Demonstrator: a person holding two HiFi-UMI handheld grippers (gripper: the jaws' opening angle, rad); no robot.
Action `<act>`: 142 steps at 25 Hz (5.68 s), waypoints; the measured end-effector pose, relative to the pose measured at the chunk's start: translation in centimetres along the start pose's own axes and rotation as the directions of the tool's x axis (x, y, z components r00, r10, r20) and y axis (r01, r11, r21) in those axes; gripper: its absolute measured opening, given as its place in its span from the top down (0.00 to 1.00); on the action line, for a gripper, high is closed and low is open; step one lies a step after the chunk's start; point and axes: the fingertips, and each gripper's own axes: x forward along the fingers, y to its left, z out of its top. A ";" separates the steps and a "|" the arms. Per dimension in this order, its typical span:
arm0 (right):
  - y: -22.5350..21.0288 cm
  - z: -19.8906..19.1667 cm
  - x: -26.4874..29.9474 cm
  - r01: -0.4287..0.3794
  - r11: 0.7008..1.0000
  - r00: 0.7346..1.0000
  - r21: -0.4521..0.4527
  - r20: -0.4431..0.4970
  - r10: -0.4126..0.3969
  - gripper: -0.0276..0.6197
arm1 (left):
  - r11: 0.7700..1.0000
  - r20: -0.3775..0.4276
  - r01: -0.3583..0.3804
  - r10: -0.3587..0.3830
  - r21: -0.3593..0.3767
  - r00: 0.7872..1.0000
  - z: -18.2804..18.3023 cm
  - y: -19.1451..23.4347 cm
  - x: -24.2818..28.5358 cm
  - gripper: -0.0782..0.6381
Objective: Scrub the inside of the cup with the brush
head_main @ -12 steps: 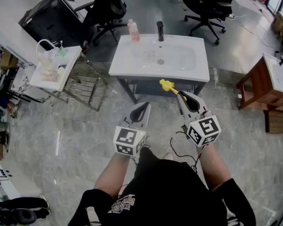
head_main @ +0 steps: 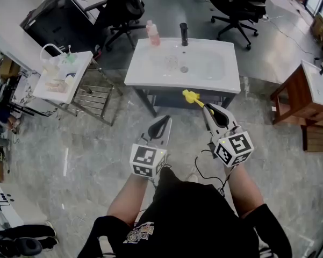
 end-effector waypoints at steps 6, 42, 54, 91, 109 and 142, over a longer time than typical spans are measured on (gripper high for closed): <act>-0.5 -0.2 1.2 0.008 1.000 1.000 0.001 -0.010 -0.008 0.90 | 1.000 -0.003 0.002 -0.002 -0.019 1.000 -0.4 1.3 0.4 0.88; 0.8 -0.7 19.9 0.137 0.990 0.988 -0.039 -0.071 -0.139 0.90 | 0.992 -0.020 0.114 -0.115 -0.049 0.993 -2.2 21.4 4.8 0.55; 0.4 1.5 22.2 0.146 0.987 0.988 -0.070 -0.041 -0.149 0.90 | 0.993 -0.006 0.111 -0.111 -0.041 0.994 -1.0 24.0 5.6 0.55; -18.8 0.2 33.2 -0.070 0.997 0.991 0.018 -0.115 0.072 0.90 | 1.000 -0.155 -0.024 0.024 0.002 0.988 -1.2 24.9 26.3 0.55; -21.0 0.2 33.0 -0.127 0.992 0.985 0.021 -0.114 0.129 0.90 | 0.993 -0.253 -0.012 0.041 0.116 0.967 -3.7 24.3 29.8 0.55; -21.1 -8.0 41.3 0.029 1.000 0.935 0.009 -0.354 -0.024 0.90 | 0.911 -0.543 0.388 -0.259 0.136 0.799 -17.6 30.4 39.6 0.56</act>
